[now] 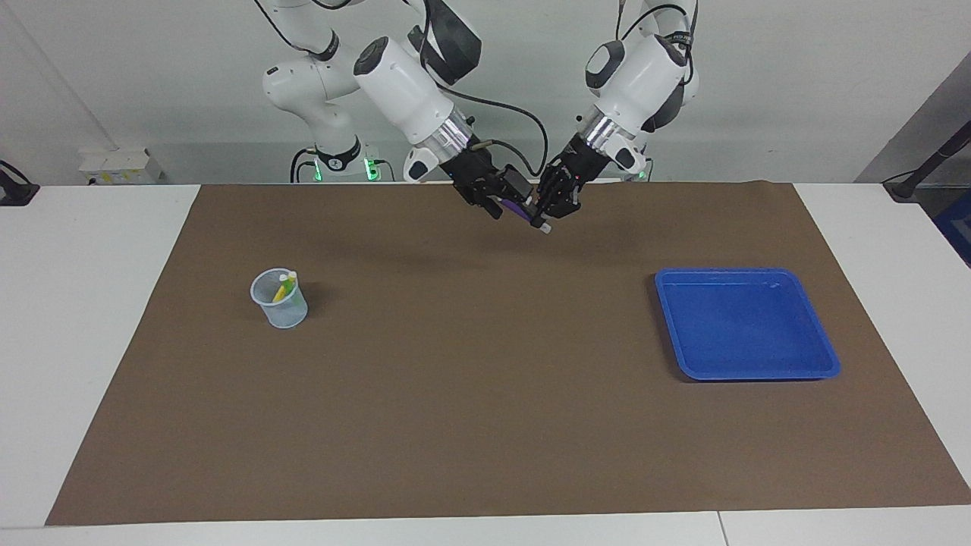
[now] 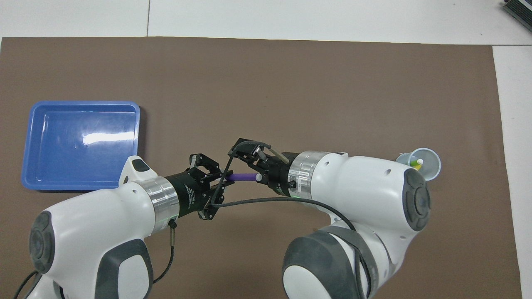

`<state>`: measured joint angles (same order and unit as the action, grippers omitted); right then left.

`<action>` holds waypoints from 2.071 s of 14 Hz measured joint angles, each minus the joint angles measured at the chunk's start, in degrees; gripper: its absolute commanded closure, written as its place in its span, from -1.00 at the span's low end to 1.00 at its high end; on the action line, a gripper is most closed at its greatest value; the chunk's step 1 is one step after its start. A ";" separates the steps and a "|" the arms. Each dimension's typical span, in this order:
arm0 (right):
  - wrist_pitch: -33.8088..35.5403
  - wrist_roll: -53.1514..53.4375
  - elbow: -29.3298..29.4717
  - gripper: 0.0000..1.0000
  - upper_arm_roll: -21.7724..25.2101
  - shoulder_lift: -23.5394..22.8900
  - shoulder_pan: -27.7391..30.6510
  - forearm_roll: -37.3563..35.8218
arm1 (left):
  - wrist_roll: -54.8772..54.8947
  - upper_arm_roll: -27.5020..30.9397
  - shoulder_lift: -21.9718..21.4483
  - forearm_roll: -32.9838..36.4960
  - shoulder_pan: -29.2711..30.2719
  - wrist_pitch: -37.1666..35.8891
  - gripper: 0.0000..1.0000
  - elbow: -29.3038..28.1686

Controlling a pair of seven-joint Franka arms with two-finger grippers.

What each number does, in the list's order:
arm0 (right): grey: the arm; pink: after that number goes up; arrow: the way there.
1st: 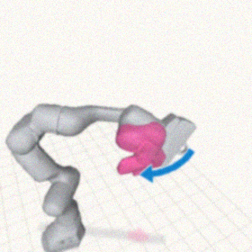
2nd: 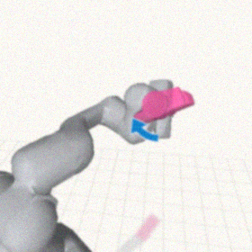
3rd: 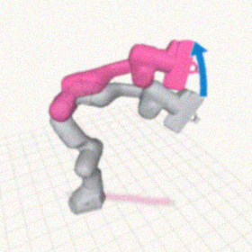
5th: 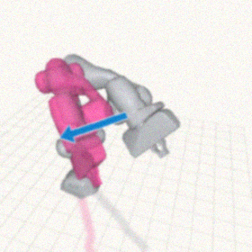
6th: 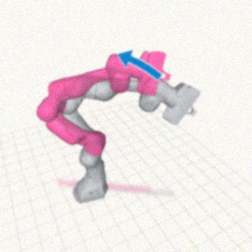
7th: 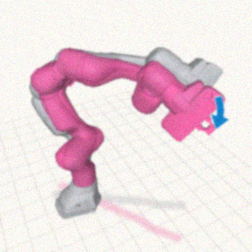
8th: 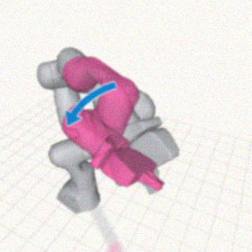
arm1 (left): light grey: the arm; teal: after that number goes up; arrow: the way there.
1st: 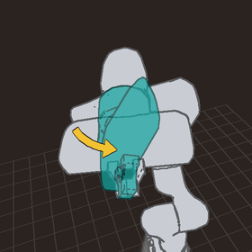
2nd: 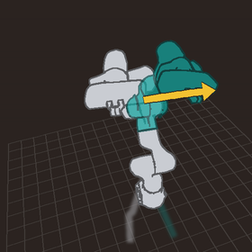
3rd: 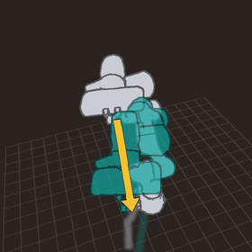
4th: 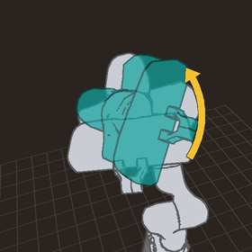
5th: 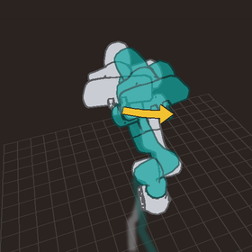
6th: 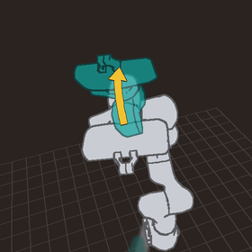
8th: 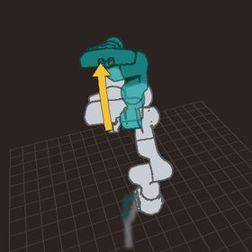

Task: Transfer and insert pens with both arms
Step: 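Close the right gripper on the purple pen's free end, then open the left gripper and pull the pen away with the right gripper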

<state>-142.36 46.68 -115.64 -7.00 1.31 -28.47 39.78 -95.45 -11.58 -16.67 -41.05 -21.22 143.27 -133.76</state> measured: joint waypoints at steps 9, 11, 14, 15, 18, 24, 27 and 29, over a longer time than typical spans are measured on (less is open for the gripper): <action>1.33 0.01 -0.04 0.02 0.00 0.30 -1.28 0.00 | -0.44 0.03 -0.60 0.00 0.00 0.00 1.00 -0.05; 1.61 0.01 -0.04 0.41 0.00 0.31 -1.28 0.00 | -0.48 0.05 -0.64 0.00 0.00 0.00 1.00 -0.06; 1.82 0.01 -0.29 1.00 0.05 0.35 -1.23 0.00 | -0.56 0.44 -0.77 0.00 0.01 0.02 1.00 -0.06; 1.85 0.01 -0.31 1.00 0.05 0.36 -1.23 0.00 | -0.58 0.45 -0.81 0.00 0.01 0.04 1.00 -0.06; 1.91 0.01 -0.38 1.00 0.07 0.43 -1.21 0.02 | -0.87 0.53 -0.85 -0.21 0.01 0.06 1.00 -0.09; 1.91 0.01 -0.38 1.00 0.07 0.43 -1.19 0.02 | -0.66 0.51 -0.85 -0.21 0.00 0.02 -1.00 -0.10; 2.12 -0.57 -0.38 1.00 0.32 0.43 -1.04 0.02 | -0.13 0.40 -0.87 -0.21 0.00 0.01 -1.00 -0.12; 5.08 -4.37 -0.37 1.00 0.53 0.45 -0.01 -0.14 | 0.79 0.41 -1.03 -0.20 0.00 0.01 -1.00 -0.12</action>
<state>-137.28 42.30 -116.01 -6.47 1.76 -28.48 39.64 -94.66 -11.18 -17.70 -41.25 -21.22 143.28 -133.89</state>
